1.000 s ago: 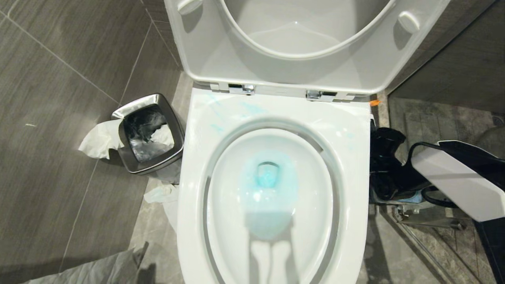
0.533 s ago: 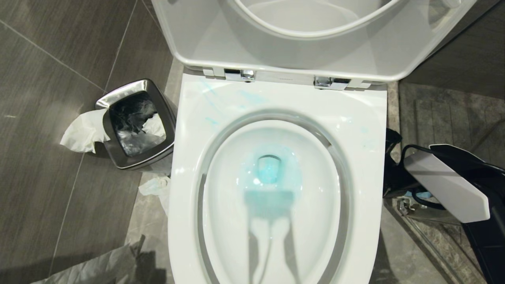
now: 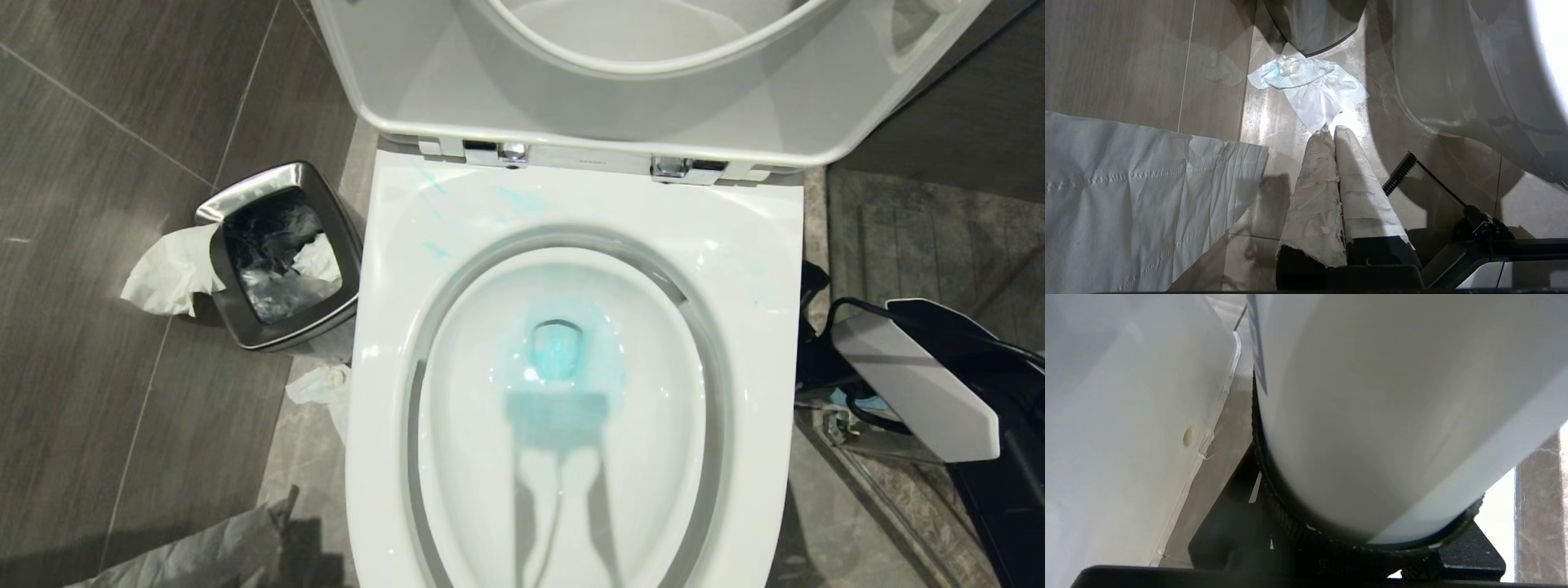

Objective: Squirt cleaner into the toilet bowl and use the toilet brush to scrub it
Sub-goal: Place the cleaning agent on the floor

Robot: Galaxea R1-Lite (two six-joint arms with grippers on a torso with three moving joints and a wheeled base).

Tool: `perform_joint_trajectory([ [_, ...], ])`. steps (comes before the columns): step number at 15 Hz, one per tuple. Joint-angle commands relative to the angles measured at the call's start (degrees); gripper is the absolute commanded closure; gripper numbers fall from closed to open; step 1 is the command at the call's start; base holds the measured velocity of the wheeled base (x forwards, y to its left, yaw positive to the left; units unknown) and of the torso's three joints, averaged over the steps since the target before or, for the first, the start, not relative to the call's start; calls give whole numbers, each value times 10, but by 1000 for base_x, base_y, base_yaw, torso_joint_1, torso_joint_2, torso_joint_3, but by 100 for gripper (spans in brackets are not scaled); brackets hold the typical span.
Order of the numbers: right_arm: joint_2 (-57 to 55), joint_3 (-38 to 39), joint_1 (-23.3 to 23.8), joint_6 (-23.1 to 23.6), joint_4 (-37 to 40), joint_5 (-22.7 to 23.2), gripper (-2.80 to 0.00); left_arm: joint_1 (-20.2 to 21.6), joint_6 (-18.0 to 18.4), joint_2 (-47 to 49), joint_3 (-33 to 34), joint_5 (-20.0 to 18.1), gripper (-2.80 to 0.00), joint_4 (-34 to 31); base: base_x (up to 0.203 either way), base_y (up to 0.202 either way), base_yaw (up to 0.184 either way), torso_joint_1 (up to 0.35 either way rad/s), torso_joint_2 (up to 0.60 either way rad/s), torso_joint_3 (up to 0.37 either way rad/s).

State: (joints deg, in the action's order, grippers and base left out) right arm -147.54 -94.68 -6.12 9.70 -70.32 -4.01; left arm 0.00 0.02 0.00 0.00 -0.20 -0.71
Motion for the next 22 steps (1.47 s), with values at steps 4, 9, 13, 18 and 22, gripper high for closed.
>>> perform_joint_trajectory([
  [4,-5,0,0,-2,-12,-1,0,0,0,0,1,0,0,0,0,0,0,0,0,0],
  [9,-8,4,0,-2,-10,-6,0,0,0,0,1,0,0,0,0,0,0,0,0,0],
  [13,-7,5,1,-2,-6,-12,0,0,0,0,1,0,0,0,0,0,0,0,0,0],
  [18,-4,6,1,-2,-4,-12,0,0,0,0,1,0,0,0,0,0,0,0,0,0],
  [22,-4,12,0,-2,-6,-12,0,0,0,0,1,0,0,0,0,0,0,0,0,0],
])
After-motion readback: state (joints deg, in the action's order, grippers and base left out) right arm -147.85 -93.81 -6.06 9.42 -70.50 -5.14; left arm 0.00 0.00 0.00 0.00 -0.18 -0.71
